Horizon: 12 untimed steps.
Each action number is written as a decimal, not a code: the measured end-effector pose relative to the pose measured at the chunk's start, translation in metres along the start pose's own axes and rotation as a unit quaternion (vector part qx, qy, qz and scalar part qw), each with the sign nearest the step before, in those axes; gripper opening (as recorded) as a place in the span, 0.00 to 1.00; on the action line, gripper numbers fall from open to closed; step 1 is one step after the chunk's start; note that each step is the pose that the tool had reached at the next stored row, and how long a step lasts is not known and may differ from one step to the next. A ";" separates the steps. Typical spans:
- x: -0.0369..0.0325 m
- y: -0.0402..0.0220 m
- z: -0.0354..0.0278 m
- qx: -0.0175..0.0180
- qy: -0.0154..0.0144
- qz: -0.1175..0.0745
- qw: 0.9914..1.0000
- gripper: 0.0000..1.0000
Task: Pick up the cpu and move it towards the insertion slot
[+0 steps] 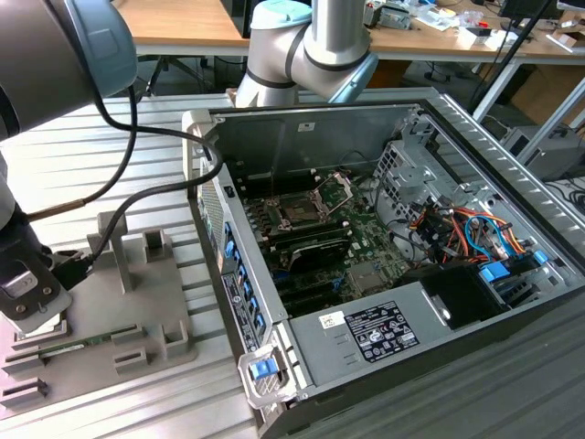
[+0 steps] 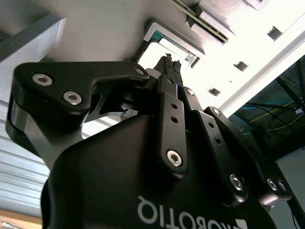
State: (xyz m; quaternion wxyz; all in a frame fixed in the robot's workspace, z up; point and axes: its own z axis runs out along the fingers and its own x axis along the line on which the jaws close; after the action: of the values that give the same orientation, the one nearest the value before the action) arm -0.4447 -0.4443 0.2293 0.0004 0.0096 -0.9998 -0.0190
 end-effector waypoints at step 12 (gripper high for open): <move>0.0000 -0.0019 0.0033 0.000 0.000 0.000 1.000 0.11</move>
State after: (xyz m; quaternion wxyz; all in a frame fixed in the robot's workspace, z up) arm -0.4447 -0.4461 0.2260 0.0004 0.0095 -0.9998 -0.0190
